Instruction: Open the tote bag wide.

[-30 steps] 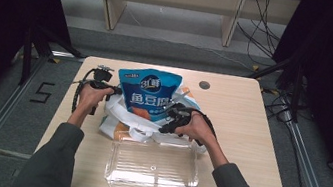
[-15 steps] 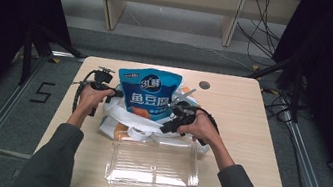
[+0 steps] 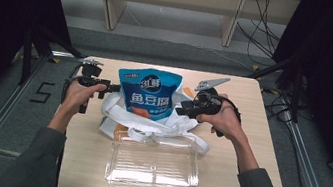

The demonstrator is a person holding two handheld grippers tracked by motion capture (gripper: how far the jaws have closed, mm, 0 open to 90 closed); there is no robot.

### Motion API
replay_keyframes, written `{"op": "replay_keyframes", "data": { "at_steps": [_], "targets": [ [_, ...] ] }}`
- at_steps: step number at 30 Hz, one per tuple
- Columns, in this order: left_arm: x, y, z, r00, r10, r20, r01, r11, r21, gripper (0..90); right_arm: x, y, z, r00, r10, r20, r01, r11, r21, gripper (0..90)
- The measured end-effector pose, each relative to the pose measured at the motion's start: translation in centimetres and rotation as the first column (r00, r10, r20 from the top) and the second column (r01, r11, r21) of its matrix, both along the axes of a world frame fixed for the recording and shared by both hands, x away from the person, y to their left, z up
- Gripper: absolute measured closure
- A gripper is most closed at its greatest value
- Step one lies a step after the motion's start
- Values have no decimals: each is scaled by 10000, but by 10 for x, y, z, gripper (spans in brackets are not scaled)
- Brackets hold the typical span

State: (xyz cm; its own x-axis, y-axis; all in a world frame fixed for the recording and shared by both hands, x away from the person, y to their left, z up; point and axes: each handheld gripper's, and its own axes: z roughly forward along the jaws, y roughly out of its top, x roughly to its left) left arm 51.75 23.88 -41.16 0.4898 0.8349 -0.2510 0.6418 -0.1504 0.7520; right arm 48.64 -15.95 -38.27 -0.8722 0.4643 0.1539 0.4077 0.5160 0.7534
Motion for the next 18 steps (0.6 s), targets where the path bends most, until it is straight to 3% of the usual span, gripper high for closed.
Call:
{"op": "replay_keyframes", "data": {
  "at_steps": [3, 4, 9, 11, 13, 18],
  "targets": [
    [-11, 3, 11, 9992, -242, 309, 248, 9995, -176, 387, -2, -3, 1, 9999, -93, 82, 93, 10000, 19, 588],
    [-16, 4, 15, 9985, -327, 440, 350, 9981, -516, 387, -2, -4, 1, 9999, -106, 123, 107, 9999, -86, 584],
    [-29, 5, 21, 9950, -702, 713, 747, 9953, -618, 391, -5, -5, 1, 9992, -78, 380, 85, 9998, -169, 564],
    [-36, 5, 23, 9924, -858, 883, 929, 9925, -799, 390, -9, -8, 1, 9995, -190, 267, 193, 9998, -101, 562],
    [-41, 3, 24, 9915, -1001, 831, 1063, 9915, -748, 387, -11, -10, 0, 9988, -329, 365, 333, 9994, -96, 544],
    [-55, -1, 33, 9813, -1242, 1467, 1422, 9826, -1195, 372, -23, -18, -2, 9964, -673, 517, 677, 9977, -47, 534]
  ]
}}
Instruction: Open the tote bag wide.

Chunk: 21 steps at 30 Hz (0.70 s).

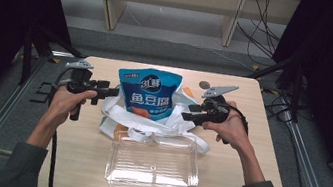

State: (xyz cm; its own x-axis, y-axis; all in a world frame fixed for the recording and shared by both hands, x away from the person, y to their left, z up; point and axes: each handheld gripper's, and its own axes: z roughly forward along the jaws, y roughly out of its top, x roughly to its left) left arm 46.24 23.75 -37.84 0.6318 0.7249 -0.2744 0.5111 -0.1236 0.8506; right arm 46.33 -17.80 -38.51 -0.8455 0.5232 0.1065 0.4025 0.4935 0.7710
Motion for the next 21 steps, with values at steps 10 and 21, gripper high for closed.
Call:
{"op": "replay_keyframes", "data": {
  "at_steps": [10, 21],
  "targets": [
    [-2, -14, 10, 9992, -189, 365, 198, 9995, -241, 369, -26, -19, -13, 9995, -281, 161, 274, 9987, 419, 515],
    [8, -37, 22, 9960, -610, 650, 606, 9981, 93, 381, -42, -40, -29, 9979, -650, 2, 649, 9965, 524, 504]
  ]
}}
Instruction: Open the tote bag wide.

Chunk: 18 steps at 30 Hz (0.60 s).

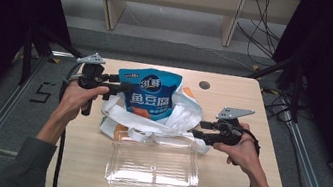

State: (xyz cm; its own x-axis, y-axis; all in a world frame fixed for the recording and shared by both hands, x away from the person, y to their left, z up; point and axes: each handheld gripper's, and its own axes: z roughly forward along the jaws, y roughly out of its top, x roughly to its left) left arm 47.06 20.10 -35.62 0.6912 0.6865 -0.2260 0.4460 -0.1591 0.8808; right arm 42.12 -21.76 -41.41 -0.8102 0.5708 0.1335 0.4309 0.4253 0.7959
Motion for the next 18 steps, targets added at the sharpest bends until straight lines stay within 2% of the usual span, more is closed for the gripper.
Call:
{"op": "replay_keyframes", "data": {
  "at_steps": [1, 2, 5, 7, 8, 12, 14, 15, 17, 18],
  "targets": [
    [1, -2, 2, 10000, -56, 40, 56, 10000, 25, 388, 0, -1, -1, 10000, 10, 1, -10, 10000, 6, 503],
    [1, -5, 3, 9999, -90, 49, 89, 9999, 90, 394, -2, -1, -1, 9998, 75, -196, -75, 10000, -15, 503],
    [5, -10, 6, 9998, -147, 116, 146, 9998, 100, 420, -3, -4, -3, 10000, 24, -29, -24, 10000, 9, 503],
    [6, -12, 7, 9995, -269, 189, 266, 9995, 159, 443, -5, -4, -4, 9999, -16, -152, 17, 10000, 80, 503],
    [8, -14, 8, 9994, -285, 196, 282, 9995, 121, 454, -4, -6, -4, 9999, 113, 25, -113, 9999, -82, 503],
    [11, -19, 9, 9987, -411, 289, 402, 9988, 288, 482, -7, -9, -8, 9999, -45, -115, 45, 10000, 7, 503],
    [15, -22, 6, 9985, -480, 266, 475, 9987, 206, 495, -8, -11, -9, 9996, -16, -294, 13, 10000, -91, 503],
    [16, -23, 5, 9986, -484, 211, 478, 9985, 256, 499, -7, -12, -11, 10000, 31, -94, -32, 10000, -74, 504],
    [19, -25, 2, 9987, -470, 192, 463, 9984, 327, 512, -9, -12, -12, 9996, -143, -225, 143, 9999, -15, 503],
    [21, -25, 1, 9982, -545, 235, 539, 9982, 252, 514, -8, -14, -12, 10000, -42, -23, 41, 9999, -133, 503]
  ]
}}
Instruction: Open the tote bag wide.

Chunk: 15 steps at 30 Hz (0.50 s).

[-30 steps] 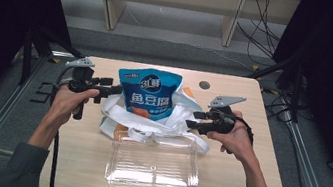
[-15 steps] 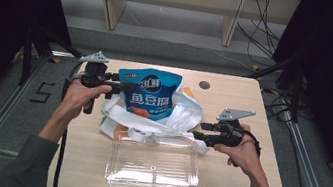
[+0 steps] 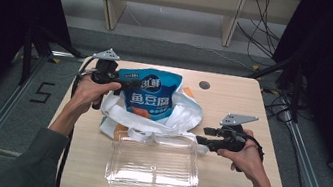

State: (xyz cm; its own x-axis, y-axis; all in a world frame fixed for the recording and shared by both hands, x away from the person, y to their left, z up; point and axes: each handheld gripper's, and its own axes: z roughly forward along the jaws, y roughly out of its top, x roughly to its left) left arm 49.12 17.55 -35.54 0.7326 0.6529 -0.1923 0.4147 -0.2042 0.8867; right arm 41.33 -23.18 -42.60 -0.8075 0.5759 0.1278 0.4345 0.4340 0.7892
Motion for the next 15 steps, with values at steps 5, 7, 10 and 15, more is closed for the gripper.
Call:
{"op": "replay_keyframes", "data": {
  "at_steps": [5, 7, 10, 15],
  "targets": [
    [3, -5, -2, 9994, -245, 228, 242, 9996, 146, 599, -1, -3, -2, 9996, 3, -266, -3, 10000, -16, 504],
    [3, -6, -2, 9986, -367, 389, 359, 9991, 213, 636, -2, -3, -3, 9996, 14, -296, -13, 10000, 26, 504],
    [3, -5, -3, 9953, -559, 793, 529, 9978, 398, 752, -1, -4, -5, 9996, -50, -268, 51, 10000, 19, 504],
    [4, -5, -6, 9908, -588, 1219, 546, 9978, 370, 886, -2, -4, -10, 9987, -106, -503, 111, 9999, 109, 504]
  ]
}}
